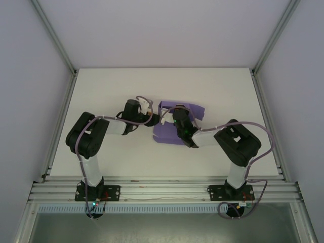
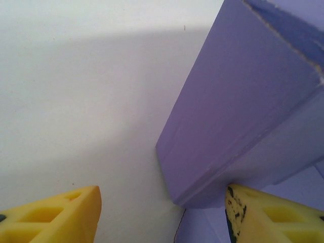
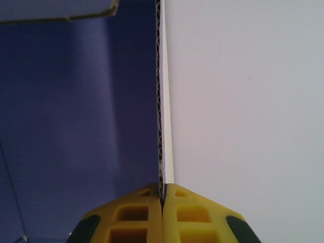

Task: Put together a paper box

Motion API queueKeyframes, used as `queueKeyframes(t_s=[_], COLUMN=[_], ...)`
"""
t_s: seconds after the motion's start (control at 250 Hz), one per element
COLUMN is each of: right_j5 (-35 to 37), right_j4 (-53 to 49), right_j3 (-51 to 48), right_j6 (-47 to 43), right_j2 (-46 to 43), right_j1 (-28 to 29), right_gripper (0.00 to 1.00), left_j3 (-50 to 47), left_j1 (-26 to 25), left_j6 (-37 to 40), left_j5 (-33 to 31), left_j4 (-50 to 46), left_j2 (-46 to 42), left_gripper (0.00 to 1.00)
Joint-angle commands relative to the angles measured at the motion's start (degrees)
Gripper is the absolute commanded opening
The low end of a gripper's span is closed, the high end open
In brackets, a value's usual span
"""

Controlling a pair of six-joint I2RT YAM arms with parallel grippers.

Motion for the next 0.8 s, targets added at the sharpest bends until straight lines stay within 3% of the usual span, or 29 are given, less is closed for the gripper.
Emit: queueKeyframes(t_s=[0.0, 0.248, 0.604, 0.799], right_j5=[0.5, 0.3, -1.9, -2.4], right_j4=[-2.7, -5.8, -9.9, -14.1], right_j3=[1.1, 1.5, 1.1, 1.9], right_j6=[2.3, 6.3, 11.5, 16.8], right_j2=[-0.3, -0.4, -2.4, -4.4], right_j1=[0.9, 1.5, 1.9, 1.9], right_gripper=[0.00, 0.00, 0.00, 0.02], left_j3=[1.9, 3.0, 6.3, 5.4], left_j1=[-1.0, -2.9, -4.4, -5.1], left_j6=[0.4, -0.3, 0.5, 2.3], left_j5=[0.5, -4.0, -10.7, -12.6], left_j4=[3.9, 6.1, 5.0, 5.6], left_j2=[1.2, 1.9, 4.3, 4.1], left_gripper=[0.64, 0.64, 0.44, 0.27])
